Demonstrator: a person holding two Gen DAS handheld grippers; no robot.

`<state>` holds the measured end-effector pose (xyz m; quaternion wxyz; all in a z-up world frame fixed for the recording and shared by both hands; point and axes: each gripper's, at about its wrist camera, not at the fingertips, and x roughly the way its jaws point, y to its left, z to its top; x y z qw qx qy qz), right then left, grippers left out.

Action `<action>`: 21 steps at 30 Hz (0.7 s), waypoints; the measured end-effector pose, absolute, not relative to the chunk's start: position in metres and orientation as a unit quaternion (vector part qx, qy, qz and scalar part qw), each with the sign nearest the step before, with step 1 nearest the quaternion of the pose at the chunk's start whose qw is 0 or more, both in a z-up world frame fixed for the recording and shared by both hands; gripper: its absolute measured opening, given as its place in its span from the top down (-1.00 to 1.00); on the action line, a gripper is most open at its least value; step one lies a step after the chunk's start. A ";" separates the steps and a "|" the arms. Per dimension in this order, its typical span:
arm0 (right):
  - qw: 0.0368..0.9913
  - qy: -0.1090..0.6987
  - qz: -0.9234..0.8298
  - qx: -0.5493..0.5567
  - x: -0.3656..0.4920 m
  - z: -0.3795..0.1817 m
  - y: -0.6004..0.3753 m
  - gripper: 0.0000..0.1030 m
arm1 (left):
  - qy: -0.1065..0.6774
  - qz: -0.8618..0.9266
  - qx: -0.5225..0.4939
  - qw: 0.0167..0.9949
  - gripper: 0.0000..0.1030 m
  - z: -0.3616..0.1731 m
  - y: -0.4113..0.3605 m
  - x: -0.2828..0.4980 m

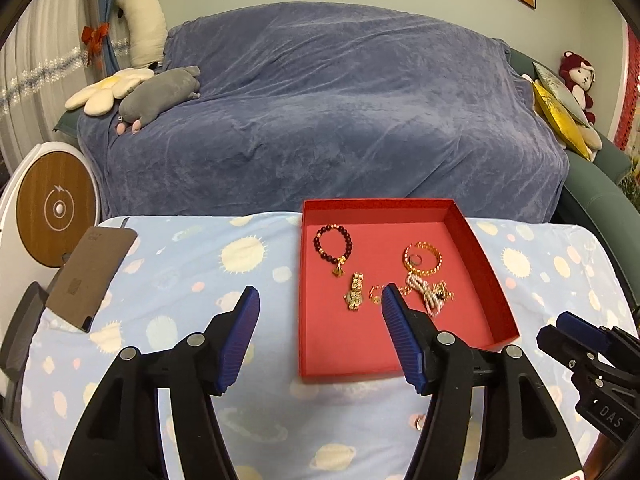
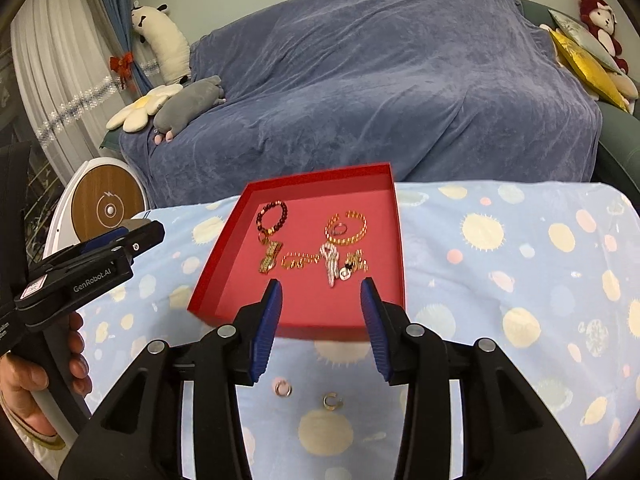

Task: Organize jewelry
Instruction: 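Withdraw both tools toward the two remaining gold hoop earrings, then grasp a gold hoop earring with the right tool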

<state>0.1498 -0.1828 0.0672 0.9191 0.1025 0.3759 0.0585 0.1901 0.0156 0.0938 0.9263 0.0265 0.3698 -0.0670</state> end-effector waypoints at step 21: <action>0.886 0.459 0.052 0.046 0.122 -0.034 -0.155 0.23 | 0.398 -0.054 0.034 0.915 -0.21 0.045 0.057 0.113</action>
